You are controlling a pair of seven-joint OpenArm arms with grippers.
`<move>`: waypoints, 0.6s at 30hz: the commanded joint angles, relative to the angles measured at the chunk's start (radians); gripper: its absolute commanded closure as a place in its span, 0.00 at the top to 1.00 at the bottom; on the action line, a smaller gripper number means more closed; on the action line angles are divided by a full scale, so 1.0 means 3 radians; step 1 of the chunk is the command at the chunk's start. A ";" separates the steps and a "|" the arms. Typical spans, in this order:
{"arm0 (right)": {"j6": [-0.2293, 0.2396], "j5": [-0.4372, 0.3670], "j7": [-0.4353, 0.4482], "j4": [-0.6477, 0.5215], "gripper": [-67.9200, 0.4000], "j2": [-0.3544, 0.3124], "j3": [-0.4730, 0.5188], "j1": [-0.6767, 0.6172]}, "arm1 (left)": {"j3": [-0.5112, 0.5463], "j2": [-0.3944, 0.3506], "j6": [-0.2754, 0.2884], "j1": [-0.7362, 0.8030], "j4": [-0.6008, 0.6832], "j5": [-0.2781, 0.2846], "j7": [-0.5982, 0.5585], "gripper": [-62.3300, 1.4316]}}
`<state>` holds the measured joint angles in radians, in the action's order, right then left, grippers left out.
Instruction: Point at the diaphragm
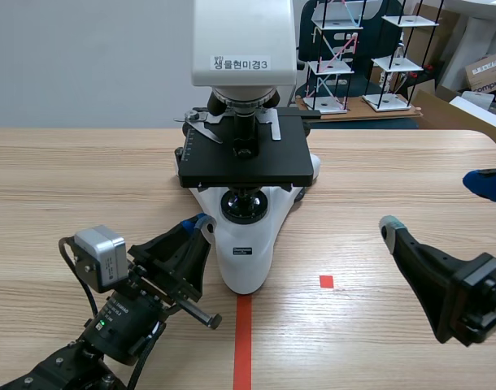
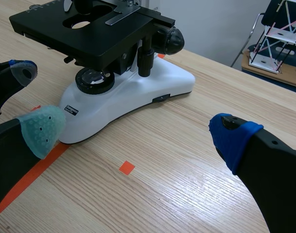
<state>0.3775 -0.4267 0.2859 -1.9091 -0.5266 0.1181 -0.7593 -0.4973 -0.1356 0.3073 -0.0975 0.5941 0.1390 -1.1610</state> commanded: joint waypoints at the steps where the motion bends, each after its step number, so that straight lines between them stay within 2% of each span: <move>1: -0.0013 -0.0011 0.0050 -0.0032 1.00 -0.0025 0.0014 0.0029 | 0.0006 0.0017 0.0004 -0.0018 0.0045 0.0017 -0.0042 0.09; 18: -0.0013 -0.0011 0.0050 -0.0032 1.00 -0.0025 0.0014 0.0029 | 0.0006 0.0017 0.0003 -0.0018 0.0045 0.0017 0.0005 0.09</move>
